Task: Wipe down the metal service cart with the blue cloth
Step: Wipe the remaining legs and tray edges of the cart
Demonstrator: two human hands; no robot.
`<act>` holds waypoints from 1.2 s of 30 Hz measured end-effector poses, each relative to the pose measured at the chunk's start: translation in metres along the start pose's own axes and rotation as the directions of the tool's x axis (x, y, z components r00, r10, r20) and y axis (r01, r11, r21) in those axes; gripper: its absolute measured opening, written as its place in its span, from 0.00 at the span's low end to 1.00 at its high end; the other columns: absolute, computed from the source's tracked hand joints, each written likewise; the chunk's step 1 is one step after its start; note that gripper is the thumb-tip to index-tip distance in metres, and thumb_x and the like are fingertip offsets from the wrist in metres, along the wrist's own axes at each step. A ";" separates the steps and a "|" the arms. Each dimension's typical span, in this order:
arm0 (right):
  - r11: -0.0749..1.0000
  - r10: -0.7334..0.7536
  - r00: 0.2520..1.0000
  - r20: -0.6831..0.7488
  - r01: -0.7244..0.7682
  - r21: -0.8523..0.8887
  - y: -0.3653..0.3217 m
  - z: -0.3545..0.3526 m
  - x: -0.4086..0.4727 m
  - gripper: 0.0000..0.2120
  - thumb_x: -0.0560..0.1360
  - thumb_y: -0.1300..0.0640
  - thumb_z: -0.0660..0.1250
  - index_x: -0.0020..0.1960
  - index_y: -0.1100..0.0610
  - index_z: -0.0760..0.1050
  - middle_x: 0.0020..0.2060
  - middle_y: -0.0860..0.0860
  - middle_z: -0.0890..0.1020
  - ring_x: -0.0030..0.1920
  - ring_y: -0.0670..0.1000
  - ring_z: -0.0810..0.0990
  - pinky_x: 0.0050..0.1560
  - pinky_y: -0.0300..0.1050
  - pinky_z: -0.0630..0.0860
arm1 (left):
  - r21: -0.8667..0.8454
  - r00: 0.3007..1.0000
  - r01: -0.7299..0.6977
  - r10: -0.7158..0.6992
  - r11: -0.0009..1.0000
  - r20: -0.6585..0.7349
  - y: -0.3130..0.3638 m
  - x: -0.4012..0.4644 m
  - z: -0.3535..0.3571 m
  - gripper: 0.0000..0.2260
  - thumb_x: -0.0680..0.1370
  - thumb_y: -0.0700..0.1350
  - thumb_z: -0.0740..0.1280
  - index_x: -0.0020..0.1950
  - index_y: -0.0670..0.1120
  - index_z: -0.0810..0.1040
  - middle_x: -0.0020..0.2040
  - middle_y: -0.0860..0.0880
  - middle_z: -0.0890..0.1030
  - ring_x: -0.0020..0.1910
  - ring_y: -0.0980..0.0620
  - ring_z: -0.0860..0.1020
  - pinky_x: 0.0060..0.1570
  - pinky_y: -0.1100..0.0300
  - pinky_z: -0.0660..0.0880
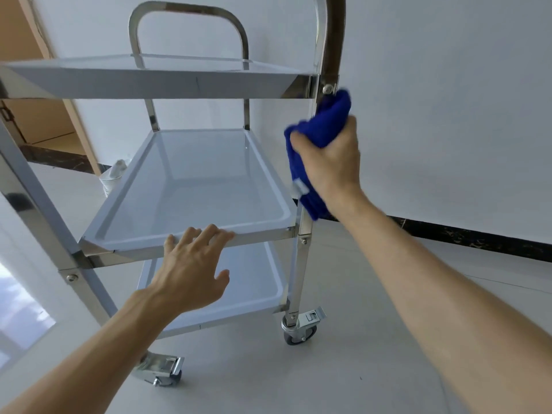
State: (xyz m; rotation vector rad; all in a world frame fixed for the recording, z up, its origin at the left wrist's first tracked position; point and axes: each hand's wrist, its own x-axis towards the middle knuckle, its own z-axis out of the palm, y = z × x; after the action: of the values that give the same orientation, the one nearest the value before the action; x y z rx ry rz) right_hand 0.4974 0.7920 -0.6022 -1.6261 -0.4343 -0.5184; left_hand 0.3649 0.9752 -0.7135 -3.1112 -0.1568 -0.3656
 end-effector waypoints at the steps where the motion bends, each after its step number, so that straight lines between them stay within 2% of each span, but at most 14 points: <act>1: 1.000 -0.027 1.000 -0.014 0.027 0.000 -0.010 0.003 0.003 0.23 0.70 0.54 0.75 0.60 0.53 0.68 0.45 0.41 0.78 0.42 0.39 0.80 0.38 0.29 0.75 | -0.008 1.000 0.005 -0.005 1.000 -0.007 -0.003 -0.001 -0.002 0.29 0.76 0.57 0.66 0.75 0.55 0.63 0.67 0.55 0.70 0.65 0.48 0.70 0.65 0.43 0.67; 5: 0.997 -0.077 0.997 0.012 0.078 -0.012 -0.010 0.013 -0.018 0.23 0.72 0.56 0.73 0.62 0.56 0.66 0.48 0.45 0.79 0.45 0.45 0.80 0.44 0.41 0.78 | -0.026 0.999 0.042 -0.043 0.999 -0.023 -0.012 -0.007 -0.008 0.25 0.76 0.57 0.65 0.73 0.57 0.65 0.61 0.54 0.70 0.59 0.47 0.70 0.59 0.45 0.71; 9: 0.998 -0.055 0.992 0.111 0.052 0.036 0.029 0.026 -0.071 0.22 0.74 0.58 0.72 0.63 0.57 0.65 0.49 0.48 0.79 0.46 0.46 0.81 0.46 0.43 0.79 | 0.041 0.997 0.070 -0.071 0.997 0.018 -0.020 -0.013 -0.010 0.30 0.78 0.55 0.63 0.77 0.65 0.54 0.63 0.50 0.64 0.59 0.46 0.67 0.58 0.42 0.72; 12: 0.995 -0.094 0.976 0.195 0.086 0.047 0.063 0.029 -0.112 0.18 0.72 0.59 0.75 0.54 0.50 0.68 0.45 0.44 0.76 0.45 0.53 0.79 0.47 0.54 0.77 | 0.055 0.996 0.080 -0.082 0.995 0.031 -0.028 -0.017 -0.011 0.32 0.77 0.51 0.64 0.77 0.67 0.53 0.60 0.49 0.62 0.58 0.46 0.65 0.58 0.43 0.71; 16: 0.988 -0.077 0.969 0.236 0.042 0.151 0.092 0.032 -0.139 0.16 0.69 0.52 0.78 0.47 0.50 0.71 0.40 0.51 0.77 0.39 0.55 0.78 0.39 0.48 0.78 | 0.034 0.993 0.104 -0.105 0.994 0.047 -0.037 -0.020 -0.014 0.32 0.77 0.49 0.64 0.76 0.68 0.55 0.59 0.50 0.63 0.57 0.46 0.65 0.59 0.43 0.70; 19: 0.986 0.118 0.962 0.247 -0.143 0.085 0.117 0.042 -0.166 0.20 0.69 0.51 0.78 0.51 0.40 0.69 0.45 0.53 0.78 0.43 0.57 0.80 0.42 0.51 0.80 | 0.038 0.994 0.102 -0.103 0.994 0.038 -0.037 -0.022 -0.012 0.33 0.77 0.48 0.65 0.76 0.67 0.55 0.59 0.49 0.63 0.58 0.45 0.65 0.61 0.41 0.69; 21: 0.951 0.289 0.923 0.255 -0.307 0.034 0.134 0.049 -0.184 0.20 0.70 0.52 0.76 0.51 0.41 0.67 0.44 0.61 0.78 0.39 0.64 0.79 0.38 0.58 0.80 | 0.036 0.994 0.098 -0.099 0.995 0.038 -0.038 -0.023 -0.011 0.33 0.76 0.47 0.64 0.77 0.67 0.54 0.59 0.49 0.63 0.58 0.44 0.65 0.61 0.40 0.68; 23: 0.924 0.366 0.892 0.265 -0.383 0.014 0.154 0.052 -0.200 0.19 0.71 0.56 0.74 0.51 0.43 0.66 0.41 0.60 0.80 0.35 0.61 0.78 0.36 0.55 0.79 | 0.033 0.995 0.089 -0.090 0.996 0.035 -0.040 -0.023 -0.010 0.34 0.76 0.46 0.64 0.77 0.67 0.54 0.59 0.49 0.62 0.58 0.44 0.64 0.61 0.40 0.68; 26: 0.910 0.404 0.846 0.348 -0.411 -0.058 0.180 0.047 -0.224 0.22 0.72 0.62 0.72 0.45 0.37 0.67 0.33 0.44 0.79 0.27 0.45 0.75 0.30 0.39 0.74 | 0.021 0.996 0.084 -0.084 0.996 0.019 -0.043 -0.023 -0.007 0.34 0.76 0.45 0.64 0.76 0.68 0.55 0.59 0.49 0.63 0.57 0.44 0.65 0.61 0.40 0.68; 27: 0.897 0.436 0.821 0.368 -0.428 -0.108 0.187 0.046 -0.231 0.21 0.71 0.63 0.72 0.45 0.39 0.67 0.36 0.45 0.80 0.29 0.46 0.76 0.32 0.40 0.75 | 0.016 0.996 0.083 -0.083 0.996 0.011 -0.044 -0.024 -0.006 0.34 0.76 0.45 0.64 0.76 0.68 0.55 0.59 0.49 0.63 0.57 0.44 0.65 0.61 0.40 0.68; 29: 0.877 0.478 0.789 0.386 -0.456 -0.155 0.195 0.045 -0.240 0.15 0.71 0.62 0.71 0.46 0.46 0.68 0.43 0.61 0.78 0.35 0.57 0.76 0.38 0.51 0.77 | 0.013 0.997 0.080 -0.080 0.997 -0.009 -0.043 -0.024 -0.004 0.34 0.75 0.45 0.64 0.76 0.67 0.55 0.59 0.49 0.63 0.56 0.44 0.65 0.61 0.40 0.68; 32: 0.888 0.460 0.825 0.329 -0.420 -0.188 0.196 0.050 -0.240 0.13 0.72 0.60 0.72 0.47 0.54 0.67 0.42 0.64 0.75 0.37 0.63 0.77 0.39 0.61 0.78 | 0.002 0.997 0.080 -0.080 0.997 -0.006 -0.044 -0.024 -0.002 0.34 0.75 0.44 0.63 0.76 0.68 0.55 0.59 0.49 0.62 0.56 0.44 0.64 0.62 0.40 0.66; 34: 0.903 0.429 0.843 0.324 -0.406 -0.141 0.187 0.051 -0.232 0.14 0.73 0.58 0.72 0.46 0.53 0.65 0.38 0.67 0.73 0.32 0.67 0.75 0.31 0.60 0.77 | -0.006 0.997 0.082 -0.082 0.997 -0.006 -0.044 -0.024 -0.002 0.34 0.76 0.44 0.63 0.76 0.68 0.54 0.58 0.49 0.62 0.56 0.45 0.63 0.63 0.39 0.66; 36: 0.934 0.354 0.876 0.326 -0.349 -0.076 0.177 0.049 -0.220 0.16 0.73 0.59 0.73 0.45 0.49 0.65 0.34 0.64 0.73 0.28 0.63 0.74 0.25 0.52 0.75 | -0.004 0.996 0.084 -0.084 0.996 -0.009 -0.044 -0.024 -0.001 0.34 0.76 0.44 0.63 0.76 0.68 0.54 0.58 0.49 0.62 0.56 0.45 0.63 0.62 0.39 0.66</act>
State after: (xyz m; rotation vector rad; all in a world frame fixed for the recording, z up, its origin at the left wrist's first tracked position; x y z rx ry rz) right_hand 0.4196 0.8244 -0.8762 -1.7647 -0.3715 0.0348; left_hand 0.3372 1.0165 -0.7182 -3.1130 -0.2882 -0.3815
